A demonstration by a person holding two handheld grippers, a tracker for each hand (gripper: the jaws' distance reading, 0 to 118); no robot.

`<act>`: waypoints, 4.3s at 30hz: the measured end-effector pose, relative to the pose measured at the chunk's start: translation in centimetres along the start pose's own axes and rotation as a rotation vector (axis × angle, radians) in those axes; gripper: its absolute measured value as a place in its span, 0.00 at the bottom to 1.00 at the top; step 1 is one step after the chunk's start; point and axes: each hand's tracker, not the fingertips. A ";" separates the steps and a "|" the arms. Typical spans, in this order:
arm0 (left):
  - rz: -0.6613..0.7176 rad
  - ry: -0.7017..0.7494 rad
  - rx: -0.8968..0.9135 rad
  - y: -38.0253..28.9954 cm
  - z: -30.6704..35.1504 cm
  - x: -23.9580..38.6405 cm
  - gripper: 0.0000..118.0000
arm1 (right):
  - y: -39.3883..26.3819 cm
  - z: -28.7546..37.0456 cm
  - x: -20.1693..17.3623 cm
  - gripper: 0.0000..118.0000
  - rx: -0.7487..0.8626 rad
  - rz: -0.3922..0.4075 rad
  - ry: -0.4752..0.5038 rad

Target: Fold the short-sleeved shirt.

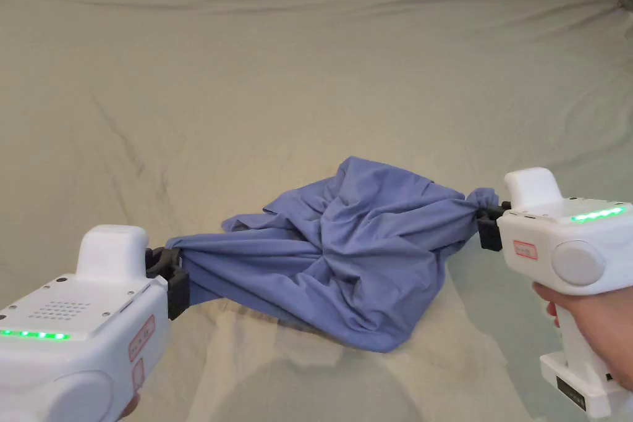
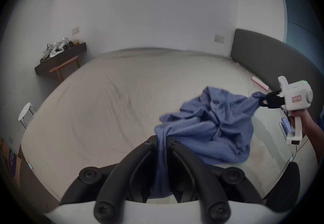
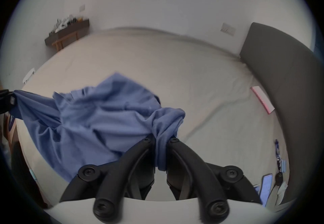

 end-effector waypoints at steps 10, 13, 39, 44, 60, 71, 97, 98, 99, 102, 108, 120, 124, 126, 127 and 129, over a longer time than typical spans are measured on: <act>0.108 0.105 0.284 8.2 6.8 -5.0 0.07 | 3.2 17.2 4.5 0.11 0.332 -0.170 -0.087; 0.131 0.111 0.357 10.2 9.0 -5.5 0.07 | 3.7 20.8 4.8 0.11 0.423 -0.216 -0.099; 0.067 0.080 0.660 28.7 14.8 -5.2 0.07 | 16.5 30.9 5.3 0.11 0.771 -0.158 -0.282; 0.060 0.075 0.634 32.6 12.2 -5.8 0.07 | 20.9 29.2 6.2 0.11 0.783 -0.101 -0.330; 0.044 0.145 0.527 41.5 -0.4 -6.8 0.07 | 32.0 17.4 8.1 0.11 0.758 -0.014 -0.428; -0.005 0.173 0.395 37.4 -8.7 -8.1 0.07 | 28.4 8.4 6.0 0.11 0.598 0.001 -0.396; -0.203 0.135 -0.399 -8.2 -3.7 -9.8 0.07 | -13.6 8.1 -0.8 0.11 -0.382 -0.114 -0.043; -0.205 0.132 -0.406 -8.5 -3.0 -9.9 0.07 | -13.9 8.7 -0.9 0.11 -0.391 -0.116 -0.040; -0.205 0.127 -0.421 -8.7 -2.3 -9.8 0.07 | -14.2 9.1 -1.0 0.11 -0.401 -0.122 -0.036; -0.211 0.125 -0.458 -9.7 -1.1 -10.1 0.07 | -14.9 10.4 -1.6 0.11 -0.440 -0.132 -0.025; -0.228 0.112 -0.534 -11.4 -0.3 -9.9 0.07 | -16.9 11.4 -2.2 0.11 -0.547 -0.199 -0.009; -0.087 0.064 -0.292 -6.6 0.6 -7.9 0.84 | -11.9 13.7 -1.6 0.89 -0.264 -0.149 -0.107; -0.053 0.047 -0.040 -0.2 2.7 -5.8 0.86 | -4.6 17.7 -2.0 0.89 0.056 -0.112 -0.162; -0.022 0.027 0.112 3.0 4.7 -4.6 0.86 | -1.2 19.8 -3.0 0.89 0.211 -0.076 -0.170; -0.012 0.028 0.195 4.7 5.7 -3.8 0.86 | 0.4 20.9 -3.7 0.89 0.283 -0.054 -0.180; -0.036 0.051 0.347 7.5 7.7 -2.2 0.86 | 3.1 22.5 -5.2 0.89 0.395 -0.012 -0.218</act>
